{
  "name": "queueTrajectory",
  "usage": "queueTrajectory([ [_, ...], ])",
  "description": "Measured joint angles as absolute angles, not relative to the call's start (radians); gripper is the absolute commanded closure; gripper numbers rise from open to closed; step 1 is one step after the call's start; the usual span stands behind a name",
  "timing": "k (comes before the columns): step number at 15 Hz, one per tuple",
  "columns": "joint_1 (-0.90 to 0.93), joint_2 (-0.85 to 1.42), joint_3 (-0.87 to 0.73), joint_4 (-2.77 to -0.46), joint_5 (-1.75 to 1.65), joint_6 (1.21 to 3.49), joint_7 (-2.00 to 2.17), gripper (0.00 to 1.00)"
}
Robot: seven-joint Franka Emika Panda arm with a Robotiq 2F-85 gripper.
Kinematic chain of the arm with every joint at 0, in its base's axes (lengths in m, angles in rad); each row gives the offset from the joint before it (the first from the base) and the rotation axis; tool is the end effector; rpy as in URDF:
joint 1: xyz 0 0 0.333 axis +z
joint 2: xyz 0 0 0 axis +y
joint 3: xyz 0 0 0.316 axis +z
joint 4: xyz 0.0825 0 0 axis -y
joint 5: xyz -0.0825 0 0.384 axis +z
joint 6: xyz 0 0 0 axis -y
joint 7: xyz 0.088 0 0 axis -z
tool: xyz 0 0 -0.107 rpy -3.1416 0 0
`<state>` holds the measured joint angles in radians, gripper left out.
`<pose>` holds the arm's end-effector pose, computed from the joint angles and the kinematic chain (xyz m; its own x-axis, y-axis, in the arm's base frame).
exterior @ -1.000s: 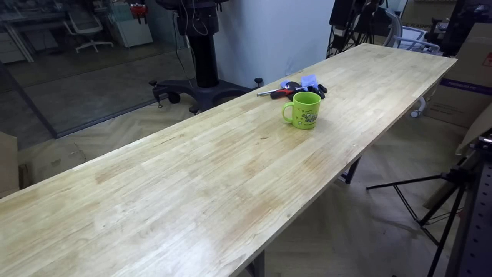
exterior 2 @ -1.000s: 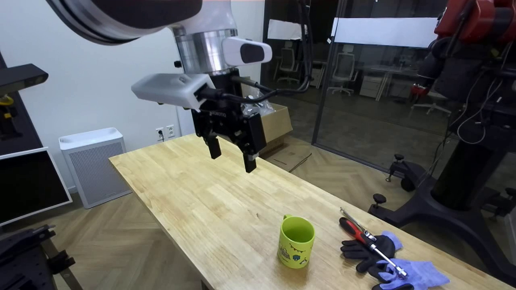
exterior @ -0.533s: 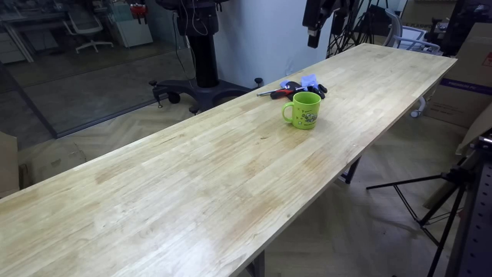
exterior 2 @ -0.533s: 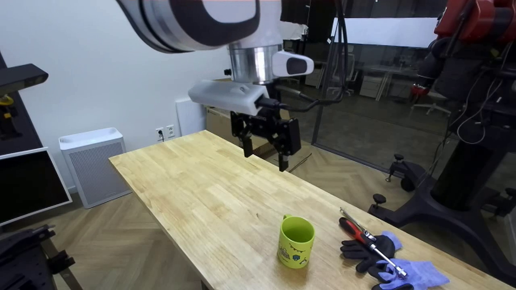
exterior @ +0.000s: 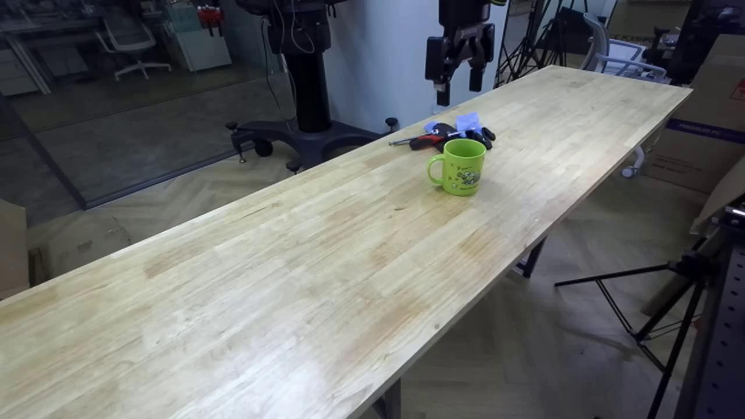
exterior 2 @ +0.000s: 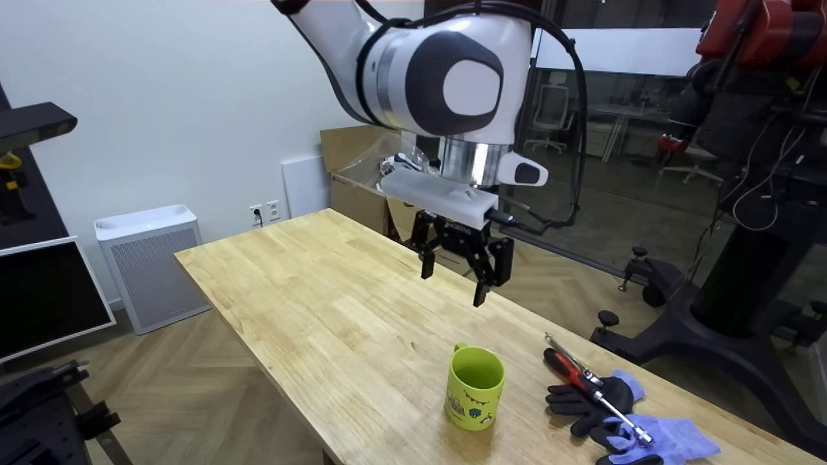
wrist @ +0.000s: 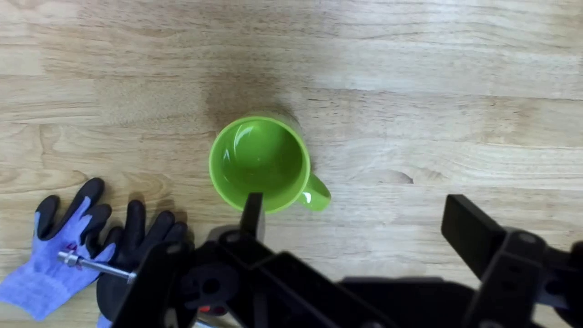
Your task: Move the mug forward slightly
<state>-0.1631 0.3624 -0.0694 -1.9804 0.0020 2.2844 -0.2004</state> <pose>0.5876 -0.1377 0.2790 0.9977 -0.0299 -0.0610 -0.0293 -0.9995 0.0112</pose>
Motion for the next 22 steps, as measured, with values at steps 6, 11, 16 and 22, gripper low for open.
queueTrajectory([
  [6, -0.18, 0.482, -0.068, -1.878, 0.052, 2.219, -0.216, 0.0],
  [11, -0.187, 0.538, -0.079, -1.87, 0.05, 2.364, -0.192, 0.0],
  [16, -0.187, 0.548, -0.077, -1.872, 0.05, 2.374, -0.195, 0.0],
  [22, -0.186, 0.549, -0.076, -1.916, 0.049, 2.421, -0.198, 0.0],
])
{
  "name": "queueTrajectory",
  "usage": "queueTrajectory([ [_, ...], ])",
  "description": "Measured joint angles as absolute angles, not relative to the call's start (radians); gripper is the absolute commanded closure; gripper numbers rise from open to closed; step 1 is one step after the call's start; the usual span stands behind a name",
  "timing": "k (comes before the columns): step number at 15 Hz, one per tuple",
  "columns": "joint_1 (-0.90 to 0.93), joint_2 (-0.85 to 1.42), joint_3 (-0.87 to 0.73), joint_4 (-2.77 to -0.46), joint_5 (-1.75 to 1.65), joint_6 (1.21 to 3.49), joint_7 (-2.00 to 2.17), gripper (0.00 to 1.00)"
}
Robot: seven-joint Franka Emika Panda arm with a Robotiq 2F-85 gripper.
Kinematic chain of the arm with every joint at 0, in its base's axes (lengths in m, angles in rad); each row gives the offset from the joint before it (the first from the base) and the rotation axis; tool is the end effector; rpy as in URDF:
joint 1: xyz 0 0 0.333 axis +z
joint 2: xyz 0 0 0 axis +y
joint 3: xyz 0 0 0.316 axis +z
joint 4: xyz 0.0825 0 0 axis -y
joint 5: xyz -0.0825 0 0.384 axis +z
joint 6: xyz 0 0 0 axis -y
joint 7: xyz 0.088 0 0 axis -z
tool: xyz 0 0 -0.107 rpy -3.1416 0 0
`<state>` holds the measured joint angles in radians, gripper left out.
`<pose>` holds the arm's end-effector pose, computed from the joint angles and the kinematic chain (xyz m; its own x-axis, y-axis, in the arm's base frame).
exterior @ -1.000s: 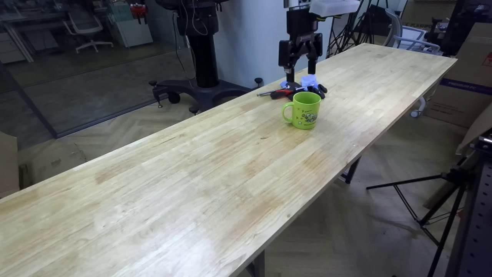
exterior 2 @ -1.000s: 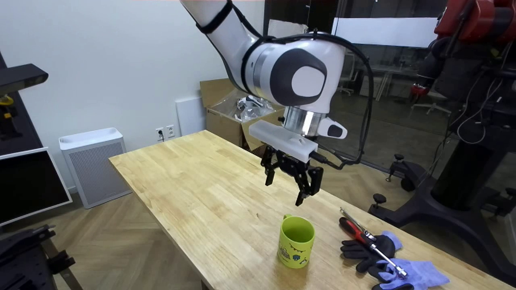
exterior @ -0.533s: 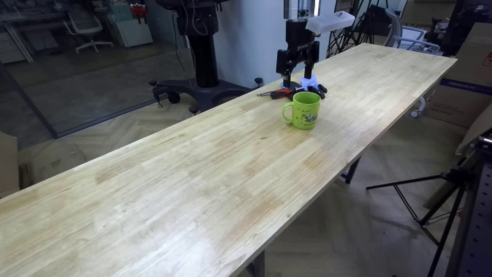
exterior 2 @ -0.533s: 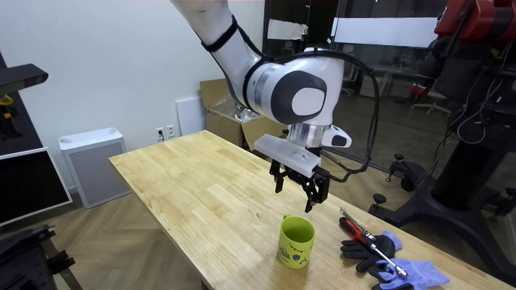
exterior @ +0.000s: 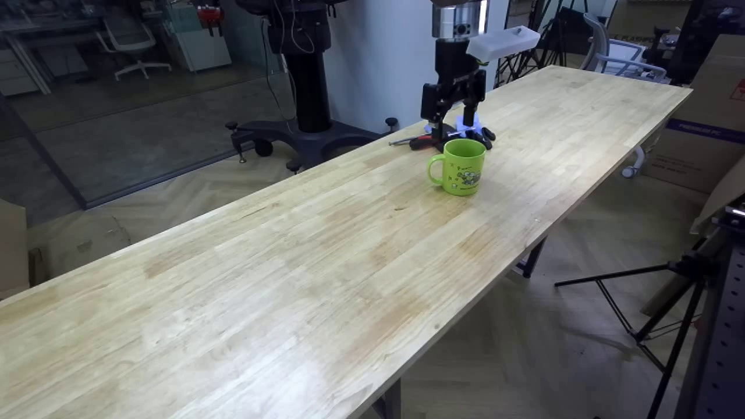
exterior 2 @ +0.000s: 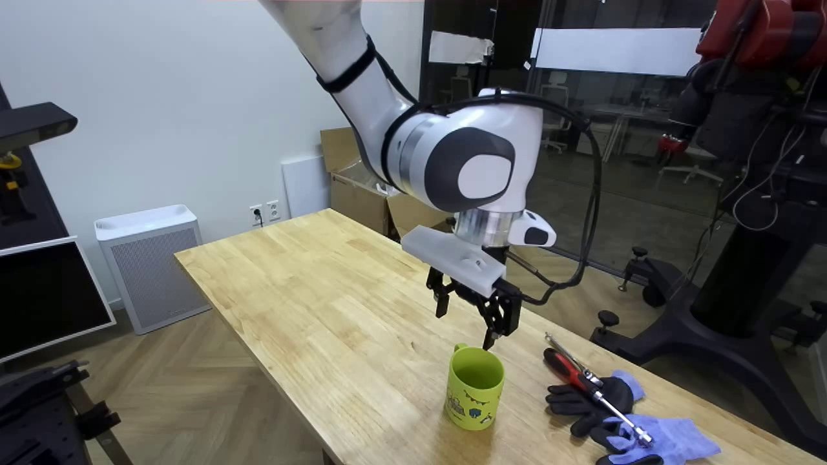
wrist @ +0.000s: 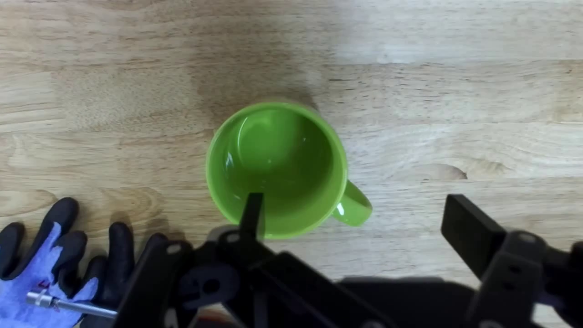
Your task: Move the mug forward slightly
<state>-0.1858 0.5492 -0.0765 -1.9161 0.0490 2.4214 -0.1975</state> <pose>0.6026 -0.1598 0.2018 0.9949 -0.0918 -0.0426 -0.0918 -0.9958 0.0008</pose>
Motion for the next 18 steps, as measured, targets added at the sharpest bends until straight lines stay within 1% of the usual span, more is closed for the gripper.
queueTrajectory([
  [6, -0.194, 0.557, -0.073, -1.989, 0.055, 2.518, -0.2, 0.0],
  [7, -0.197, 0.563, -0.072, -1.993, 0.056, 2.527, -0.202, 0.25],
  [8, -0.201, 0.571, -0.07, -1.994, 0.056, 2.537, -0.203, 0.25],
  [9, -0.206, 0.578, -0.068, -1.995, 0.056, 2.545, -0.208, 0.31],
  [12, -0.22, 0.596, -0.061, -1.995, 0.056, 2.57, -0.226, 0.55],
  [18, -0.233, 0.613, -0.054, -1.995, 0.055, 2.583, -0.269, 0.95],
])
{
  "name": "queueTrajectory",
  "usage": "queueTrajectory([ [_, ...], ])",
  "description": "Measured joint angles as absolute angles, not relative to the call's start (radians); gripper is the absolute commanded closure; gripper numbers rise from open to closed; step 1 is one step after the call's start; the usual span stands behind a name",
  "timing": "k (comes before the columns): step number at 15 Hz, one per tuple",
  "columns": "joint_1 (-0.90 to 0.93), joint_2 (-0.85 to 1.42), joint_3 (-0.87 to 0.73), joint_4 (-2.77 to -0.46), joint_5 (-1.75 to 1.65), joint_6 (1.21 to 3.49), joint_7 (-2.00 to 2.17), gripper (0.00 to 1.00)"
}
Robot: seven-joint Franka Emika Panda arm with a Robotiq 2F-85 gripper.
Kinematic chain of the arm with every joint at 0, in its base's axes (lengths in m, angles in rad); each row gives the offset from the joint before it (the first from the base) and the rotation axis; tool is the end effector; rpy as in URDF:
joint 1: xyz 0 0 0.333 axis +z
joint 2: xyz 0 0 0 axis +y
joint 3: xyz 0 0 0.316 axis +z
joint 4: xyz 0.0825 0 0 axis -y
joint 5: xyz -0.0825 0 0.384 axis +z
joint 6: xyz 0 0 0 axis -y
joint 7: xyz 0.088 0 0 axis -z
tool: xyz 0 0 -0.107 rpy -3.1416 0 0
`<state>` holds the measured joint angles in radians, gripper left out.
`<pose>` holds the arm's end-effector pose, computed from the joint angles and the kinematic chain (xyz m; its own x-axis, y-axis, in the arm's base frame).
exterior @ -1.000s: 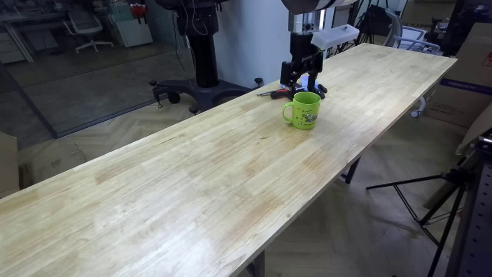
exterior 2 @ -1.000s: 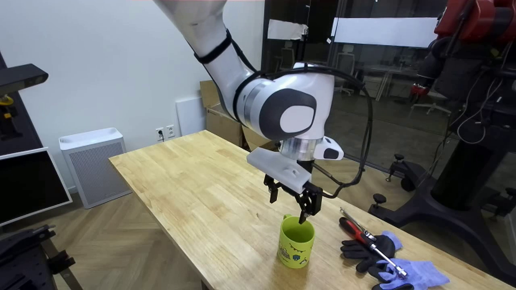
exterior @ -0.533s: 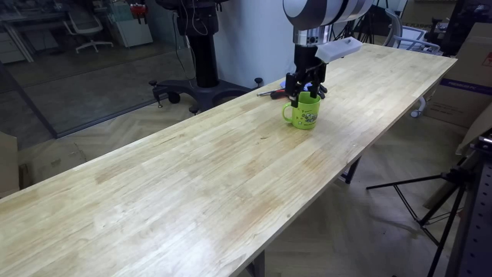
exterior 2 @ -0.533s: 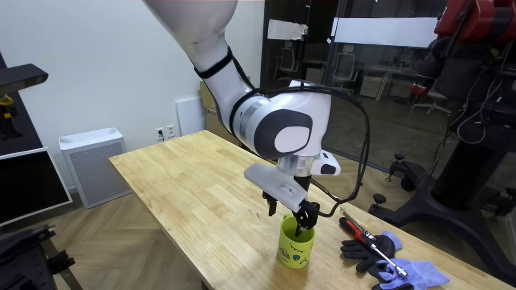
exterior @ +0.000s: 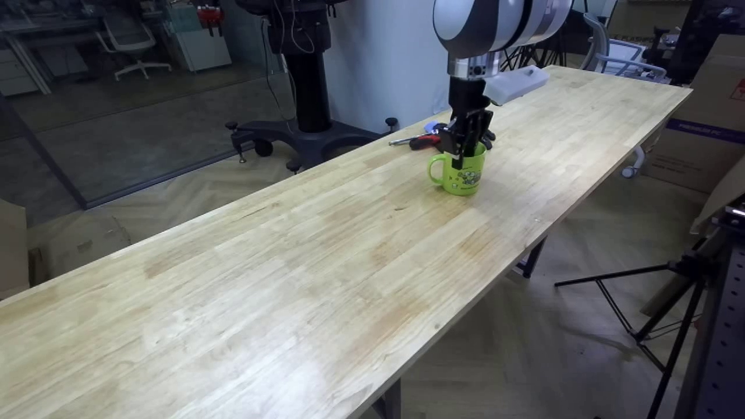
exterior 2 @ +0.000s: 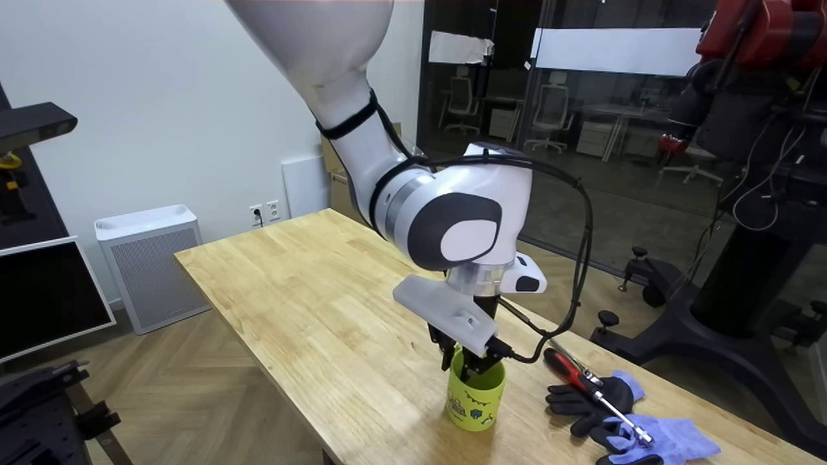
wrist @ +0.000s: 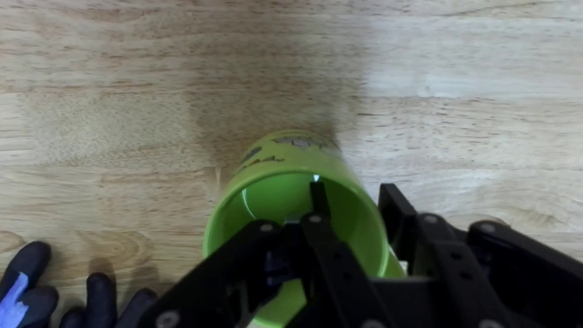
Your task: Move the mug forward slightly
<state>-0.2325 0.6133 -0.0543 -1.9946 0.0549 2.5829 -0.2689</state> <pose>0.5764 -0.1709 0.1467 0.9982 -0.0552 -0.0235 -0.0553 -0.9985 -0.0031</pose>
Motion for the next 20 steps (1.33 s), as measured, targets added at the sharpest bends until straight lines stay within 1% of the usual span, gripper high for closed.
queueTrajectory([
  [1, -0.232, 0.613, -0.051, -1.995, 0.055, 2.583, -0.274, 0.99],
  [2, -0.232, 0.613, -0.048, -1.995, 0.054, 2.583, -0.278, 1.0],
  [5, -0.232, 0.611, -0.046, -1.996, 0.044, 2.59, -0.283, 0.98],
  [10, -0.221, 0.611, -0.045, -1.998, 0.011, 2.587, -0.286, 0.98],
  [13, -0.184, 0.611, -0.045, -1.994, -0.03, 2.58, -0.284, 0.98],
  [20, -0.122, 0.61, -0.006, -1.897, -0.06, 2.49, -0.288, 0.98],
])
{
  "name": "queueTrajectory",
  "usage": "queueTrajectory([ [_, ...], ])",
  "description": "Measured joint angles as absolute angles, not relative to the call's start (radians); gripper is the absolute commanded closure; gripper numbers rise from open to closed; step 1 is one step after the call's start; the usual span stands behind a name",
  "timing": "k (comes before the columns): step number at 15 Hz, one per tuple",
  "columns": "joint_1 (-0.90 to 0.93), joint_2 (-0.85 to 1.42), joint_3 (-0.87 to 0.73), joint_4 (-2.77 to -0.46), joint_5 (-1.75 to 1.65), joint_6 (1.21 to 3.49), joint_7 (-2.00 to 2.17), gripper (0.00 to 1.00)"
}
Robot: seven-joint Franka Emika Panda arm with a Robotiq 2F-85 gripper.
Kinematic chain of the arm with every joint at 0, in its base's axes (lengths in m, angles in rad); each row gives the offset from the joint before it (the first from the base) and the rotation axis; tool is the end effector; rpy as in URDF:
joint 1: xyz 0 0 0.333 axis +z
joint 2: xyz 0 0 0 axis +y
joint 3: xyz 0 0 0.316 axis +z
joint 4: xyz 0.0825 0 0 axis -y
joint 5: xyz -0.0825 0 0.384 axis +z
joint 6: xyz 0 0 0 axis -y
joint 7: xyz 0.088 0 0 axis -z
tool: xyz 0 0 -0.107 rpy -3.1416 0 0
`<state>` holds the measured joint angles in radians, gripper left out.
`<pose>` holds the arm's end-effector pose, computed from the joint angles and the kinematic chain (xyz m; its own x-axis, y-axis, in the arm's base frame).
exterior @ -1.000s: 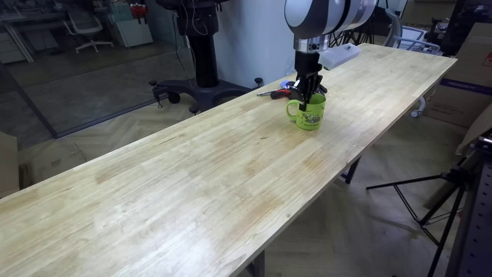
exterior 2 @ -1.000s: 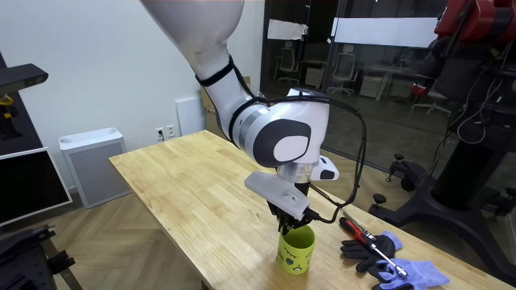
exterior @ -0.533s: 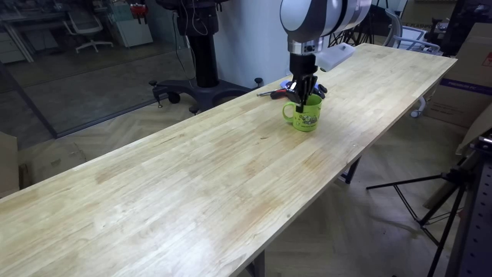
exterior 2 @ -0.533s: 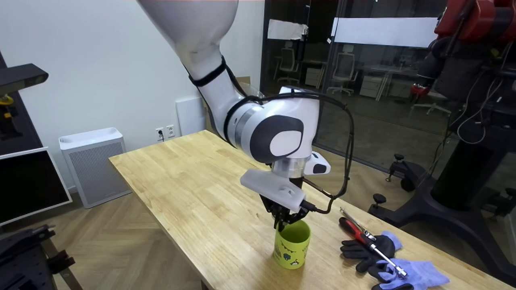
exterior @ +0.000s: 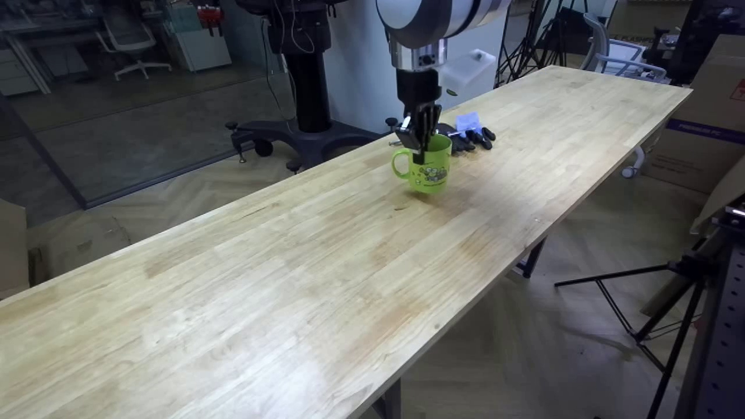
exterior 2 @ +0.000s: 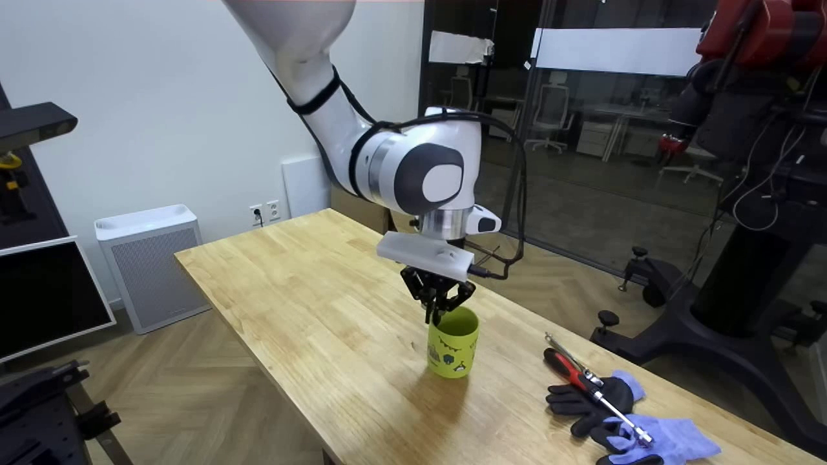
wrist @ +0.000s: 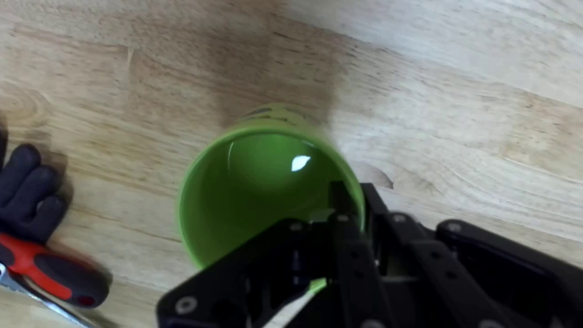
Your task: Move the mug forward slightly
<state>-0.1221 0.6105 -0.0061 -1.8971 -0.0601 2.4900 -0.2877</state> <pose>0.6237 -0.0799 0.1756 0.9780 0.2066 -0.0289 0.2075 -0.9777 0.0322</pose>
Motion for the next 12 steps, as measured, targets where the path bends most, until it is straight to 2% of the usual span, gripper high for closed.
queueTrajectory([
  [12, -0.135, 0.688, 0.022, -1.77, -0.037, 2.447, -0.332, 0.98],
])
